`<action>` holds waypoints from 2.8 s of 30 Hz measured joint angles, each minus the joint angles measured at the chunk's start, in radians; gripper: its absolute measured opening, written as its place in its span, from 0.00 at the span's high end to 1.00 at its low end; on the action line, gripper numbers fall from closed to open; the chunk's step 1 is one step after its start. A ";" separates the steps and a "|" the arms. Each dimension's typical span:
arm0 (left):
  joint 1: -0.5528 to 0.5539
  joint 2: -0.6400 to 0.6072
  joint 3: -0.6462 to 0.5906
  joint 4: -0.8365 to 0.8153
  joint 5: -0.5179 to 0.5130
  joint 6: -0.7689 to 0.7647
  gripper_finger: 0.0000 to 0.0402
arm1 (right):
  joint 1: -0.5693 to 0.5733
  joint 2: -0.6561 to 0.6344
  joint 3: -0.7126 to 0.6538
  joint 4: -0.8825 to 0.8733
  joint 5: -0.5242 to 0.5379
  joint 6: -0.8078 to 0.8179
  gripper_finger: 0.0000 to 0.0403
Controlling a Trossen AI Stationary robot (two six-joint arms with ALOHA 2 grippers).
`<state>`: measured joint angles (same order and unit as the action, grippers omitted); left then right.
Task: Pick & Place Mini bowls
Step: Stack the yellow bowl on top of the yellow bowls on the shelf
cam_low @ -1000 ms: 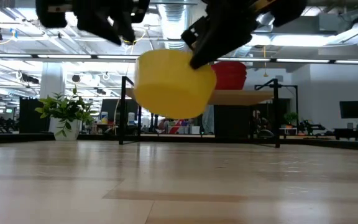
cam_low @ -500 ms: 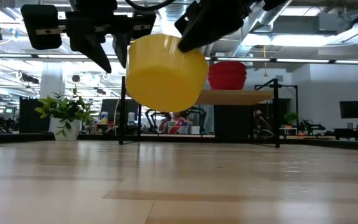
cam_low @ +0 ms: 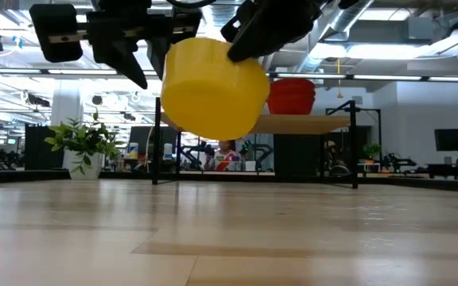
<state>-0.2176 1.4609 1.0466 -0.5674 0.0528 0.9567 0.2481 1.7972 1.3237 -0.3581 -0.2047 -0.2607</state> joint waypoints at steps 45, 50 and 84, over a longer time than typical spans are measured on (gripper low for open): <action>-0.039 0.001 0.000 0.017 0.004 0.031 0.78 | 0.006 0.017 0.071 -0.075 -0.002 -0.002 1.00; -0.039 0.001 0.000 0.019 0.010 0.031 0.79 | 0.006 0.017 0.071 -0.072 -0.002 -0.002 1.00; -0.039 0.001 0.000 0.044 0.048 0.030 0.81 | 0.006 0.017 0.071 -0.053 -0.007 0.010 1.00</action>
<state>-0.2565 1.4620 1.0462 -0.5232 0.1013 0.9867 0.2546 1.8141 1.3945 -0.4110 -0.2119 -0.2508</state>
